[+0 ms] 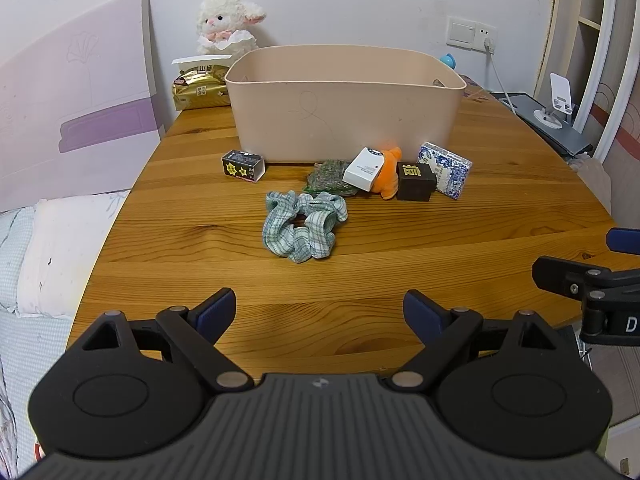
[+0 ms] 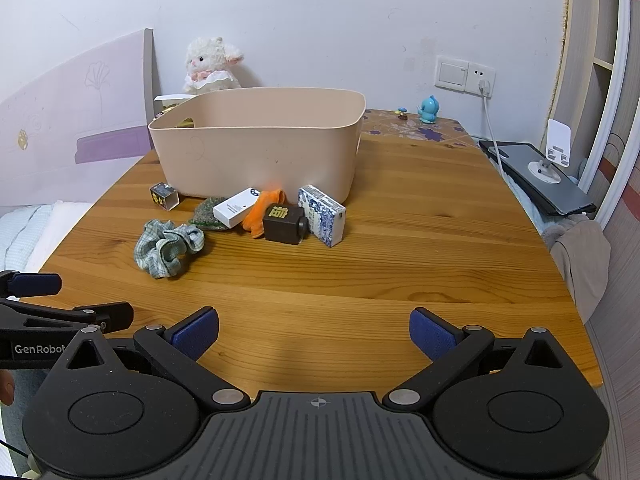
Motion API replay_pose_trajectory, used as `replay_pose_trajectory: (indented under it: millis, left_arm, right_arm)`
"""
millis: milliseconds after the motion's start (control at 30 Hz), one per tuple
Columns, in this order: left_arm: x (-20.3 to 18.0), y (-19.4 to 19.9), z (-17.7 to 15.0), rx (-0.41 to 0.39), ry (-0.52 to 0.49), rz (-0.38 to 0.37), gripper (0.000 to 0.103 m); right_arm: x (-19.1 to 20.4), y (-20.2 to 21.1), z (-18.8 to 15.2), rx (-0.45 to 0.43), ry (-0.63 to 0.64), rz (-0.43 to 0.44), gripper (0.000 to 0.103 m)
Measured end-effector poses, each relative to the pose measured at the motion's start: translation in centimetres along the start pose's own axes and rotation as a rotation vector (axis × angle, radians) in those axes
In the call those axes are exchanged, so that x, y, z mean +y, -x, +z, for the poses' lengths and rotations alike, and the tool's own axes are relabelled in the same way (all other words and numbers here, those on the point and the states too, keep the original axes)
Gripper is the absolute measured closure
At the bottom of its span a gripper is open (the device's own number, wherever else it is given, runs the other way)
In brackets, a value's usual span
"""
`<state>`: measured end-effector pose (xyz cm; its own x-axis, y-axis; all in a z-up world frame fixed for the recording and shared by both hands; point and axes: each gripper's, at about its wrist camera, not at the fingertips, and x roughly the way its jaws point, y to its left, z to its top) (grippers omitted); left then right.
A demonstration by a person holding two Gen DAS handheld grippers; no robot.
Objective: Organize objects
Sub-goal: 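Move both tools toward the items lying beside the beige basket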
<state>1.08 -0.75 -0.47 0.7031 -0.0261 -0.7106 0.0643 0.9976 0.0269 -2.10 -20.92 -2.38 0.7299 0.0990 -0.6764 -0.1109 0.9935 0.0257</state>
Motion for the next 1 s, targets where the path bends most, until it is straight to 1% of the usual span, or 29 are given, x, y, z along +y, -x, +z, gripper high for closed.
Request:
replay_pose_trajectory:
  millis: [667,1000]
  left_arm:
    - [0.6,-0.4,0.0,0.004,0.001,0.001,0.012]
    - [0.9,-1.3,0.6,0.016,0.01,0.004,0.012]
  right_arm:
    - [-0.1,-0.5,0.3,0.006,0.0,0.003,0.0]
    - [-0.8,-1.8,1.5,0.006,-0.008,0.02,0.0]
